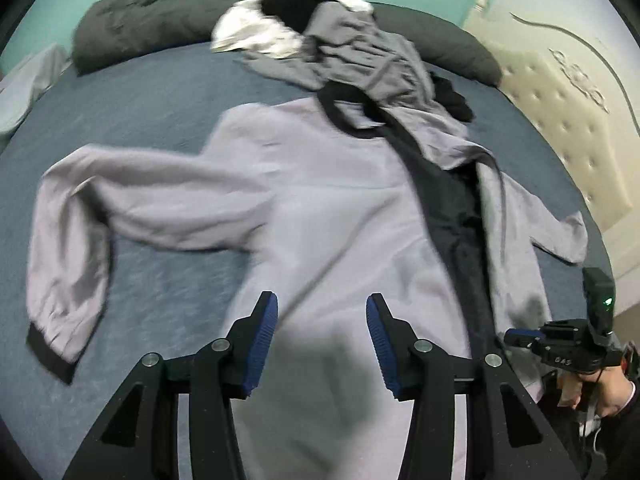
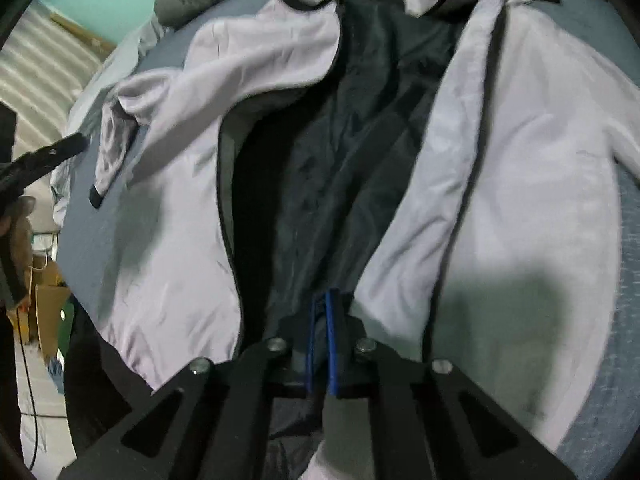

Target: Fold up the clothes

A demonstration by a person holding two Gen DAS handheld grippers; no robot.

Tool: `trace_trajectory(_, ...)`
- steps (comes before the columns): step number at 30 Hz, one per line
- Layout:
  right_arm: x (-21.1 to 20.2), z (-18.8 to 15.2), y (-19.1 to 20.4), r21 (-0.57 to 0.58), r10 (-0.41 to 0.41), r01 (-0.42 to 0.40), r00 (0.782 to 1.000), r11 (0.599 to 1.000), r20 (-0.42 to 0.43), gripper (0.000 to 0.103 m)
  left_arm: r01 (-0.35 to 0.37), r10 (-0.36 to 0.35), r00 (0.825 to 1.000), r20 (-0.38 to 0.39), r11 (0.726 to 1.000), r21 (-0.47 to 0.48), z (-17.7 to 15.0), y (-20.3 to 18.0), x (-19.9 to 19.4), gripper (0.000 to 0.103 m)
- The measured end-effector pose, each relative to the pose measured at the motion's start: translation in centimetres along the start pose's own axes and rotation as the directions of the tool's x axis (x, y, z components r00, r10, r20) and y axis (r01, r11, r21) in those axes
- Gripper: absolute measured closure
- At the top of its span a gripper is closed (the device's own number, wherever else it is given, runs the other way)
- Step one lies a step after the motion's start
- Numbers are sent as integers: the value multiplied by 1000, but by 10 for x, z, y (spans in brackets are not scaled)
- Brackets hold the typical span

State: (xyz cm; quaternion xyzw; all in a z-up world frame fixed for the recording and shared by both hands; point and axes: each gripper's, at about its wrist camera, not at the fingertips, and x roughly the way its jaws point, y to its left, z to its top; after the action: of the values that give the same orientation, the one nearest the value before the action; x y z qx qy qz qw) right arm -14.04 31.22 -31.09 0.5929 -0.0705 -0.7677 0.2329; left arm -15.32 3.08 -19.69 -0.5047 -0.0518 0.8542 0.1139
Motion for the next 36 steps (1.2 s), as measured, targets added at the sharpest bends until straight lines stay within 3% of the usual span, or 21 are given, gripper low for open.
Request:
trace_trajectory(5, -59, -1, -46, 122, -86, 70, 987, 990, 133, 95, 76, -74, 997, -32, 995, 65, 27, -72, 43, 43)
trace_trajectory(8, -92, -3, -82, 179, -176, 145, 970, 973, 170, 77, 120, -114, 992, -57, 988, 94, 40, -118, 74, 41)
trace_trajectory(12, -112, -6, -128, 254, -236, 186, 955, 949, 181, 69, 157, -147, 985, -93, 980, 121, 54, -169, 115, 41)
trace_trajectory(21, -120, -29, -192, 334, -256, 187, 951, 924, 176, 67, 160, -140, 983, -118, 970, 181, 75, -241, 185, 41)
trace_trajectory(22, -119, -30, -195, 337, -254, 184, 951, 923, 176, 67, 153, -132, 984, -118, 969, 192, 77, -246, 191, 45)
trace_trajectory(24, -117, -33, -199, 341, -248, 178, 953, 923, 175, 67, 137, -113, 987, -117, 966, 218, 80, -255, 202, 61)
trace_trajectory(26, -114, -34, -202, 344, -244, 174, 954, 923, 173, 67, 116, -90, 989, -113, 962, 247, 80, -260, 208, 86)
trace_trajectory(30, -108, -31, -206, 353, -236, 164, 956, 921, 173, 67, 112, -86, 991, -105, 956, 272, 78, -257, 207, 98)
trace_trajectory(36, -111, -29, -200, 344, -228, 154, 956, 926, 186, 67, 151, -138, 988, -70, 964, 220, 70, -214, 166, 99)
